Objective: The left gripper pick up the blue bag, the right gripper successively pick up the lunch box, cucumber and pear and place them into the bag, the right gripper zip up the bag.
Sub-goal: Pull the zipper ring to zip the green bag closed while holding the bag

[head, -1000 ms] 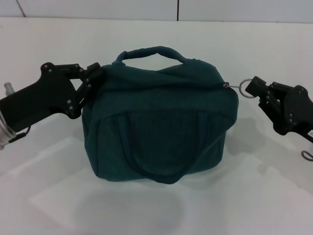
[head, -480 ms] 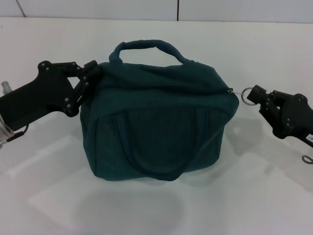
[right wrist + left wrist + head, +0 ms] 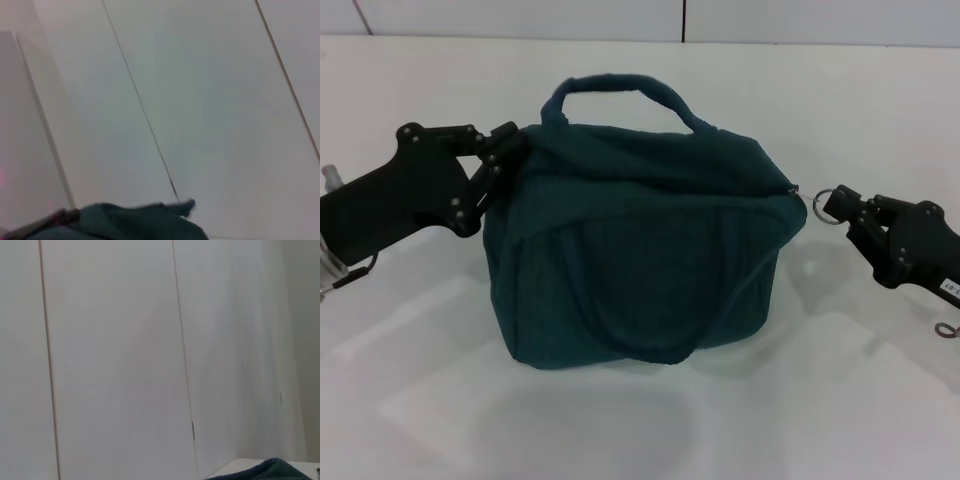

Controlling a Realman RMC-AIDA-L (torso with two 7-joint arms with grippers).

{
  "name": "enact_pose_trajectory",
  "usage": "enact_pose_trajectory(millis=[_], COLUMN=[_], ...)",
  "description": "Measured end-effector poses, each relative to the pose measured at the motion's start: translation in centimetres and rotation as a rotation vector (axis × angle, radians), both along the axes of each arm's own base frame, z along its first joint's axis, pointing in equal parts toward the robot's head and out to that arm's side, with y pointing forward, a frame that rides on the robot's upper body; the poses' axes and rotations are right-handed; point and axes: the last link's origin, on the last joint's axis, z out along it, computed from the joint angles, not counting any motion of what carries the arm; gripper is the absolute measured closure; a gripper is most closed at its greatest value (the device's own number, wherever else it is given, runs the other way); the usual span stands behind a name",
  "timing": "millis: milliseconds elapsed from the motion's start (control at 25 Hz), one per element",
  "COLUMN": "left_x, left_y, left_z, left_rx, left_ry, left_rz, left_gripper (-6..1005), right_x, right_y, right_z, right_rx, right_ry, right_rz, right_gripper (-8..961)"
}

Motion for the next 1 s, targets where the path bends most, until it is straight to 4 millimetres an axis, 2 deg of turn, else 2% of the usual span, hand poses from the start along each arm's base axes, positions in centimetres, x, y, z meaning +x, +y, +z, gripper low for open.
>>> enact_pose_trajectory(millis=[200, 600, 1000], left_x=[0.0, -0.1, -0.1], left_y=[0.0, 0.1, 0.1], left_z=[0.0, 0.1, 0.1], left_rx=[0.001, 0.009, 0.012], left_ry=[-0.001, -0.001, 0.0], left_rz=[0.003, 0.006, 0.01], left_gripper=[945, 945, 945], right_x=[-0.6, 1.6, 1.0], right_y=[-0.3, 0.4, 0.2], right_z=[0.6, -0.4, -0.8], right_rx=[0.016, 0.012, -0.021], right_ry=[0.046, -0.057, -0.061], right_rz=[0.038, -0.093, -0.054], right_gripper=[944, 944, 944])
